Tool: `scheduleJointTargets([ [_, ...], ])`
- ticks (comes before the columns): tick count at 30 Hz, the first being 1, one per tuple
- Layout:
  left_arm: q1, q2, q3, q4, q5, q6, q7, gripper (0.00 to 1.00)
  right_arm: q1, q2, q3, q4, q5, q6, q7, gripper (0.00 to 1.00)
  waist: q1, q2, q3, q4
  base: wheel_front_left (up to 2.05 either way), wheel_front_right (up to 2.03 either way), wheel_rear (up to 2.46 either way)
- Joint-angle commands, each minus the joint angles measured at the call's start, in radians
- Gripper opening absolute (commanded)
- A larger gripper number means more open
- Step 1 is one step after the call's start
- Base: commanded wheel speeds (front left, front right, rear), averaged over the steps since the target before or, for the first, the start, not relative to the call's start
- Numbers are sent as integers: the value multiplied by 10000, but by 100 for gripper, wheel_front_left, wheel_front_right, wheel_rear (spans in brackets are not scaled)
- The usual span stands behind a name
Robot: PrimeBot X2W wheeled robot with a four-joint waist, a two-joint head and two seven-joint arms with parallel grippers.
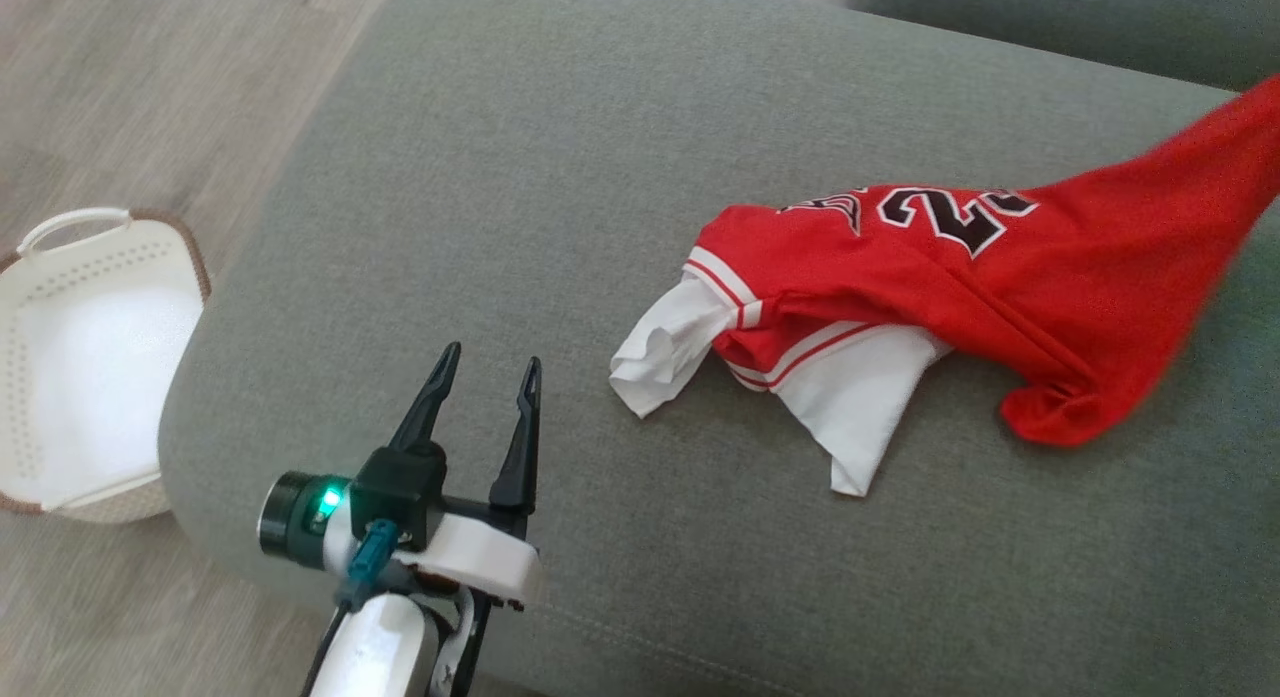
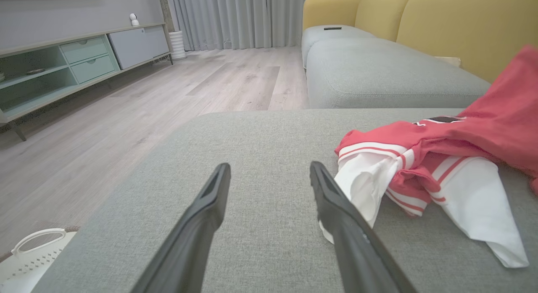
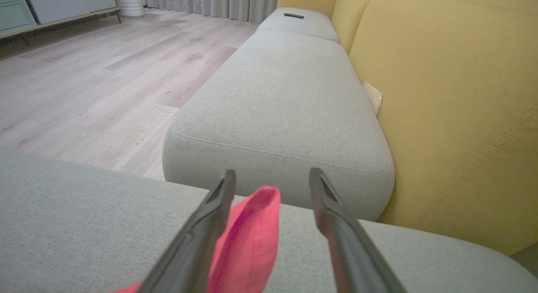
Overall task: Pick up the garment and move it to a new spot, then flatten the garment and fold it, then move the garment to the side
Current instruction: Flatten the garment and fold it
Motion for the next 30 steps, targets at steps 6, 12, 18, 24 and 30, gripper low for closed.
scheduleJointTargets([
  [6,-330,-15,512,-338,78,-20,-122,100,47,1055,25,43,-167,44,-794,100,0,0,-238,-529,0,0,0],
  [12,-107,62,803,-362,97,-75,-122,100,1067,2880,881,-564,742,44,-1966,100,0,0,-859,-1684,0,0,0],
  [18,250,158,1090,-20,34,-105,-122,100,2959,3876,1824,-2385,2277,44,-2238,100,0,0,-1399,-2757,0,0,0],
  [24,401,292,1293,738,4,-160,-122,100,5488,4092,2166,-4757,3188,44,-2249,100,0,0,-1571,-3509,0,0,0],
  [30,377,328,1568,957,-72,-163,-122,100,7519,4205,1253,-7192,3535,44,-1754,100,0,0,-1427,-3830,0,0,0],
])
